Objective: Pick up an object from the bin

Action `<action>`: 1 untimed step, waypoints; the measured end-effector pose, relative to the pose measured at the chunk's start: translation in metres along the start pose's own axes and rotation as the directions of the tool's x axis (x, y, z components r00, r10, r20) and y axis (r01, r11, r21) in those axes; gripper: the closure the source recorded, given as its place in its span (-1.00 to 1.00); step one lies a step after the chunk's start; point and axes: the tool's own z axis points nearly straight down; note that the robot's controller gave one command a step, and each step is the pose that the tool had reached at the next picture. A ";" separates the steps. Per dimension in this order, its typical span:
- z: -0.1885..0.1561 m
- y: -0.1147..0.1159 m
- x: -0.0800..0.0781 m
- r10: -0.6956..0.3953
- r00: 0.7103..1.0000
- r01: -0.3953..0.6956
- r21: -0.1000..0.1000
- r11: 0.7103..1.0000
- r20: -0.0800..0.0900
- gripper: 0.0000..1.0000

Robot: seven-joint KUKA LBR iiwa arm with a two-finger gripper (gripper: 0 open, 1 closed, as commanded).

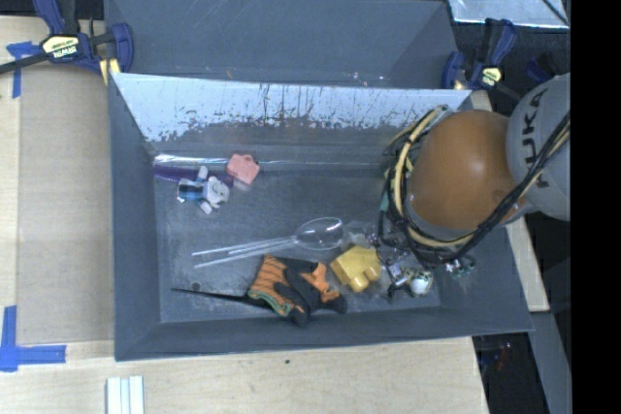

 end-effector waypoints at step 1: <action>-0.038 0.000 0.000 0.001 1.000 -0.001 -0.001 1.000 -0.001 1.00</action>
Offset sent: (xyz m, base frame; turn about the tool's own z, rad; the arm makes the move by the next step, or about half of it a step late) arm -0.0010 0.0002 0.0791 0.0001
